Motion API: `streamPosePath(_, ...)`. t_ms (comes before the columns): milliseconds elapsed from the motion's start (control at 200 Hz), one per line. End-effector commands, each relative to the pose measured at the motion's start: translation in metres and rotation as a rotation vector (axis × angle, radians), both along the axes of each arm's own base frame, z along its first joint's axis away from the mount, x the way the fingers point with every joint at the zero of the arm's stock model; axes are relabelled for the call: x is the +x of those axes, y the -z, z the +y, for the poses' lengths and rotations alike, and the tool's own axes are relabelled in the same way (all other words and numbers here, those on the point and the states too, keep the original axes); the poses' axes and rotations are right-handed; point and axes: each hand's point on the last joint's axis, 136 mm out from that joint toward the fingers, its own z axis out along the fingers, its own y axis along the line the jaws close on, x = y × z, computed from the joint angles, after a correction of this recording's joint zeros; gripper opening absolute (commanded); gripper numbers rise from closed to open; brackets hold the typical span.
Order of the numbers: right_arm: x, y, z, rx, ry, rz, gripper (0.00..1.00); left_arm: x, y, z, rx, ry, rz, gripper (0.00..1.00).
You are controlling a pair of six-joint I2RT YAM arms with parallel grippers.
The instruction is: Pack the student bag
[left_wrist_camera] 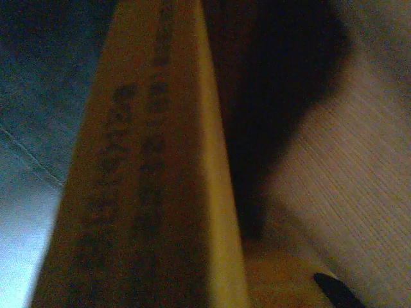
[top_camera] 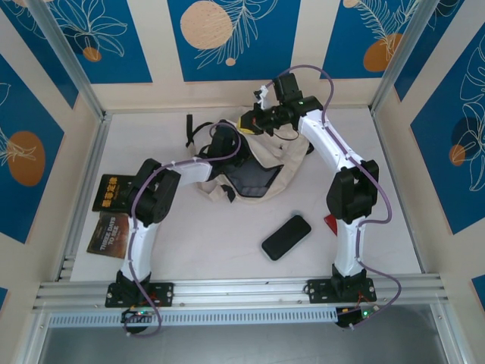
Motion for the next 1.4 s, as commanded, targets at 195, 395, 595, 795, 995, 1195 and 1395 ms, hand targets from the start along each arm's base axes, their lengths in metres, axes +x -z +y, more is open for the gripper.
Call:
streamPosePath(195, 0.005, -0.008, -0.013, 0.014, 0.051, -0.005, 0.0, -0.015, -0.017, 0.024, -0.042, -0.076, 0.02, 0.61)
streamPosePath(395, 0.013, 0.004, -0.015, -0.006, 0.072, 0.014, 0.0, -0.05, -0.023, 0.048, -0.053, -0.096, 0.083, 0.69)
streamPosePath(595, 0.018, 0.017, -0.015, -0.029, 0.089, 0.035, 0.0, -0.088, -0.026, 0.067, -0.017, -0.077, 0.138, 0.68)
streamPosePath(795, 0.008, 0.046, -0.009, -0.076, 0.064, 0.067, 0.0, -0.123, -0.033, 0.103, 0.139, -0.044, 0.137, 0.68)
streamPosePath(995, -0.01, 0.095, -0.005, -0.136, 0.052, 0.15, 0.0, -0.153, -0.051, 0.2, 0.444, -0.138, 0.115, 0.81)
streamPosePath(1195, -0.028, 0.133, -0.002, -0.194, 0.034, 0.207, 0.0, -0.174, -0.051, 0.3, 0.733, -0.243, 0.173, 1.0)
streamPosePath(1395, -0.042, 0.152, -0.001, -0.275, 0.018, 0.207, 0.0, -0.194, -0.021, 0.364, 0.877, -0.334, 0.359, 1.0)
